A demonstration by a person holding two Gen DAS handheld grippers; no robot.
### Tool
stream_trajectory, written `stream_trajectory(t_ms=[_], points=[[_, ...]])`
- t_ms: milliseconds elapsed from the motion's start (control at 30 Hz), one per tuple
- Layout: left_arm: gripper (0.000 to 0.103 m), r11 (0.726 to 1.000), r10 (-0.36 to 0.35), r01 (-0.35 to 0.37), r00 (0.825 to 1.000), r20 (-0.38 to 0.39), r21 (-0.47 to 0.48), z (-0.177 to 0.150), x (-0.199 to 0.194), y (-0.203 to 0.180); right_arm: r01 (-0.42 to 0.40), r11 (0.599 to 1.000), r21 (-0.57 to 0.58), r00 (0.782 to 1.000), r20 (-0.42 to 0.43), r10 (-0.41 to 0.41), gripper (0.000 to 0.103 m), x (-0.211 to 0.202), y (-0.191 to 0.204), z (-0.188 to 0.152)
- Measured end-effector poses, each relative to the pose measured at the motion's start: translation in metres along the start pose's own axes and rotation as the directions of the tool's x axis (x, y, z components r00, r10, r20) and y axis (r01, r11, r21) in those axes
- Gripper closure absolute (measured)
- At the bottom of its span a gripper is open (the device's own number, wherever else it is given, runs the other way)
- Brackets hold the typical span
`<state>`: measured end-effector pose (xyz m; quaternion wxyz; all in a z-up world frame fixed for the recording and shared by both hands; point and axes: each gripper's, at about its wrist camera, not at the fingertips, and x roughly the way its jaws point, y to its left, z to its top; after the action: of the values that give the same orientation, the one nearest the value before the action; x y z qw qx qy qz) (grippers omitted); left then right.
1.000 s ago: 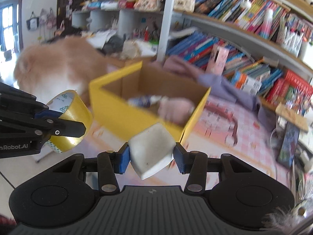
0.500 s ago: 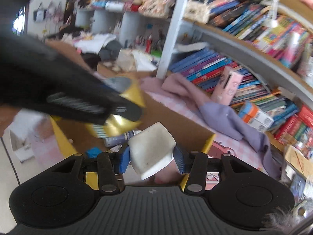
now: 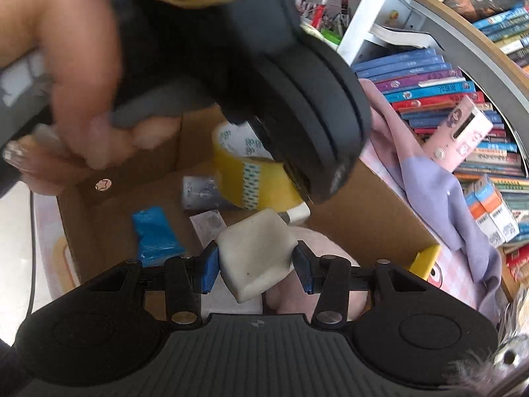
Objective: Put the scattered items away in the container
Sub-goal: 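Lower the tape roll into the box and open the left tool while the right tool releases the sponge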
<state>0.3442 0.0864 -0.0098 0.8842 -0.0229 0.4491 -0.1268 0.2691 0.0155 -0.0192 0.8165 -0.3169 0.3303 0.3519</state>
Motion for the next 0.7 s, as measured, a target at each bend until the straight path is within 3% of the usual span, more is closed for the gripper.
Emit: stream_trajectory(t_ms=[167,233,300,333,467,700], points=[[0.088,1.000,0.015,-0.015,1.000,-0.009,-0.004,0.001,0.007,0.000,0.002,1.000,-0.018,1.000,0.004,-0.002,0.053,0.005,-0.001,0.000],[0.069,1.000,0.003,-0.003,1.000,0.025,-0.001,0.002,0.000,-0.001,0.011,1.000,-0.020,0.999,0.035,-0.010,0.045,0.000,-0.001,-0.002],[0.031,1.000,0.013,-0.013,0.997,0.081,-0.001,0.003,-0.012,-0.002,0.018,1.000,-0.022,0.997,0.074,-0.016,0.041,-0.008,-0.002,-0.004],[0.027,1.000,0.023,-0.023,0.992,0.121,0.004,0.001,-0.021,-0.004,0.022,1.000,-0.018,0.995,0.093,-0.020,0.040,-0.013,-0.002,-0.005],[0.025,0.999,0.046,-0.048,0.969,0.244,0.006,-0.007,-0.061,-0.013,0.053,0.998,0.030,0.982,0.177,-0.058,0.036,-0.039,-0.003,-0.013],[0.013,0.996,0.083,-0.081,0.891,0.447,-0.025,-0.045,-0.143,-0.025,0.135,0.966,0.222,0.933,0.299,-0.199,0.030,-0.101,-0.011,-0.031]])
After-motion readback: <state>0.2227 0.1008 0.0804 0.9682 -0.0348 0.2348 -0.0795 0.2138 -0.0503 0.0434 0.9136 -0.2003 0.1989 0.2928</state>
